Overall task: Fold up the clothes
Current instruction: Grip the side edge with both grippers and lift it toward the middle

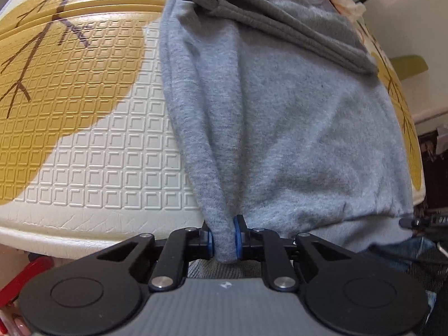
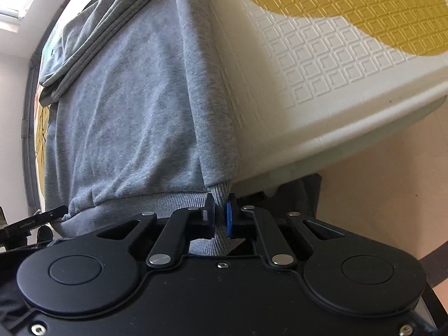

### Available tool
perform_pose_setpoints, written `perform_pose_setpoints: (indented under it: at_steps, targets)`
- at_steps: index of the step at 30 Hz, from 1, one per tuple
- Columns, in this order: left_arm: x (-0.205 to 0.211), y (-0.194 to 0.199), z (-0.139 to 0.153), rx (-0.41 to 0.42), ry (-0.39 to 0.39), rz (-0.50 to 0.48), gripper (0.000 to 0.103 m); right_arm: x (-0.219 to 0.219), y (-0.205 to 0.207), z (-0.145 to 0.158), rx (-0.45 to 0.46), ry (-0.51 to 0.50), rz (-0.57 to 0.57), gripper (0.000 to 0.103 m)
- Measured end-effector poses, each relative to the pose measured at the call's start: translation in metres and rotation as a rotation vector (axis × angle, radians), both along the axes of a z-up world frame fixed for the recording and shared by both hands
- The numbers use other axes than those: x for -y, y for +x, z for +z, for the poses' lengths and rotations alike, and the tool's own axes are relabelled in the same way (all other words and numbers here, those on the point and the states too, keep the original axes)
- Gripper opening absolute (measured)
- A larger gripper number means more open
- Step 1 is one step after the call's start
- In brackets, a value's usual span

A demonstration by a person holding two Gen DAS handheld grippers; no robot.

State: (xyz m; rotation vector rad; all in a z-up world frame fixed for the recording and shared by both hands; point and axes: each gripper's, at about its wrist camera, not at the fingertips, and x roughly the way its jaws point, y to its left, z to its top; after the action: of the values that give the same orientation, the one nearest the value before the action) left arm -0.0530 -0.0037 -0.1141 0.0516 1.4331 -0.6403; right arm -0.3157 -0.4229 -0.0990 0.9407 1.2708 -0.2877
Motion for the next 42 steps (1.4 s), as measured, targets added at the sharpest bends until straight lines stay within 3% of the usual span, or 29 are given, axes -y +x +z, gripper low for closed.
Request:
perform_pose_setpoints:
  at_steps: [4,11,17,34,42]
  targets:
    - [0.008,0.006,0.010,0.018,-0.005,-0.018,0.016,0.012,0.018,0.019,0.087,-0.011,-0.003,0.005]
    - [0.015,0.041,0.050,0.135,-0.079,-0.008,0.016,0.037,0.065,0.065,0.271,-0.057,0.001,0.005]
    - [0.027,0.073,0.080,0.234,-0.137,0.008,0.016,0.056,0.098,0.083,0.343,-0.075,0.001,0.005]
    - [0.083,0.144,0.136,0.439,-0.185,-0.020,0.016,0.085,0.193,0.127,0.506,-0.222,0.025,0.005]
    - [0.103,0.201,0.155,0.478,-0.232,0.050,0.016,0.110,0.253,0.149,0.577,-0.275,0.008,0.005]
